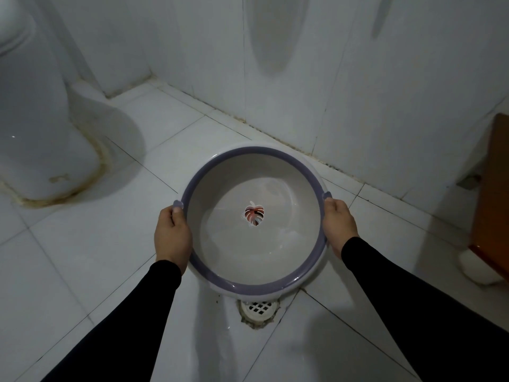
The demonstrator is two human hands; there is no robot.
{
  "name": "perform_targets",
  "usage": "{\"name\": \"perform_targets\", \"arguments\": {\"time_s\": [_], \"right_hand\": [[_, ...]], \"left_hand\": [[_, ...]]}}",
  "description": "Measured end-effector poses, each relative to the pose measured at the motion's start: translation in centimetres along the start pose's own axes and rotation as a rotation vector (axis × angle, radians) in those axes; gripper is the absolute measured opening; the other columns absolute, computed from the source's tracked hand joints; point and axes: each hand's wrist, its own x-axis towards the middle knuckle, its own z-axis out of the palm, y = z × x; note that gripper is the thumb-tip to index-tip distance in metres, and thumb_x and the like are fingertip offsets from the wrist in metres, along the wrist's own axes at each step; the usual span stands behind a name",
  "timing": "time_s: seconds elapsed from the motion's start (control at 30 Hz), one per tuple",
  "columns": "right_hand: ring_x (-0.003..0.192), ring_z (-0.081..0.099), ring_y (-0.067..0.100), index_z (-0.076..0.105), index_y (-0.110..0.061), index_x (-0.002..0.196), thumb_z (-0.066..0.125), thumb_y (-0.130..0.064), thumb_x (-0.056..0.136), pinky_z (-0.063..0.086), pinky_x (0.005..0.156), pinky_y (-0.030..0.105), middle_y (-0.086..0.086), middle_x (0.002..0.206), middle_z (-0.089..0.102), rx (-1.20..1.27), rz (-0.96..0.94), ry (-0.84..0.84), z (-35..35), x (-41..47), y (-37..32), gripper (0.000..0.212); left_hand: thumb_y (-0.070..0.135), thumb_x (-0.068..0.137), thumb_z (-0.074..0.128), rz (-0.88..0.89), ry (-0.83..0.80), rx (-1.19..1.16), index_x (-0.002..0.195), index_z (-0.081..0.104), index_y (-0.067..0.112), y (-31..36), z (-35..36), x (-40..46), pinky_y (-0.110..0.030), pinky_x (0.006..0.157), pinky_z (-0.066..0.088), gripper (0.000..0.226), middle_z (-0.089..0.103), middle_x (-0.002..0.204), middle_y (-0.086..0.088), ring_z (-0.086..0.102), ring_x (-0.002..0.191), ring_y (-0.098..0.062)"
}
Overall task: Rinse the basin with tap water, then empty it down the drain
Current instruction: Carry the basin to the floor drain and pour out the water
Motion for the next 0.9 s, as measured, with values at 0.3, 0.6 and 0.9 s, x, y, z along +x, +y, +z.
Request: {"name": "perform_targets", "arguments": {"time_s": [0.3, 0.6, 0.9], "right_hand": [[0.096, 0.049, 0.024, 0.047, -0.014, 0.127, 0.031, -0.053, 0.097, 0.038, 0.082, 0.033, 0.005, 0.106, 0.05, 0.004, 0.006, -0.006, -0.07, -0.11, -0.06, 0.052], [0.098, 0.049, 0.024, 0.046, -0.012, 0.128, 0.03, -0.05, 0.098, 0.037, 0.082, 0.032, 0.006, 0.108, 0.05, 0.004, 0.007, -0.003, -0.1, -0.3, -0.16, 0.051], [0.097, 0.048, 0.024, 0.046, -0.012, 0.128, 0.029, -0.049, 0.098, 0.036, 0.081, 0.031, 0.006, 0.109, 0.05, 0.003, -0.001, 0.016, -0.06, -0.65, -0.19, 0.05]], "left_hand": [[0.055, 0.097, 0.034, -0.008, 0.005, -0.005, 0.106, 0.056, 0.023, -0.01, -0.05, -0.11, -0.03, 0.076, 0.038, 0.039, 0.057, 0.087, 0.012, 0.054, 0.089, -0.018], [0.053, 0.097, 0.034, -0.005, 0.019, -0.001, 0.105, 0.056, 0.021, 0.08, -0.03, -0.31, -0.029, 0.074, 0.036, 0.039, 0.056, 0.086, 0.01, 0.053, 0.087, -0.018], [0.052, 0.098, 0.034, -0.008, 0.017, -0.014, 0.102, 0.054, 0.025, 0.24, -0.15, -0.65, -0.031, 0.077, 0.036, 0.034, 0.057, 0.088, 0.01, 0.053, 0.091, -0.018]]}}
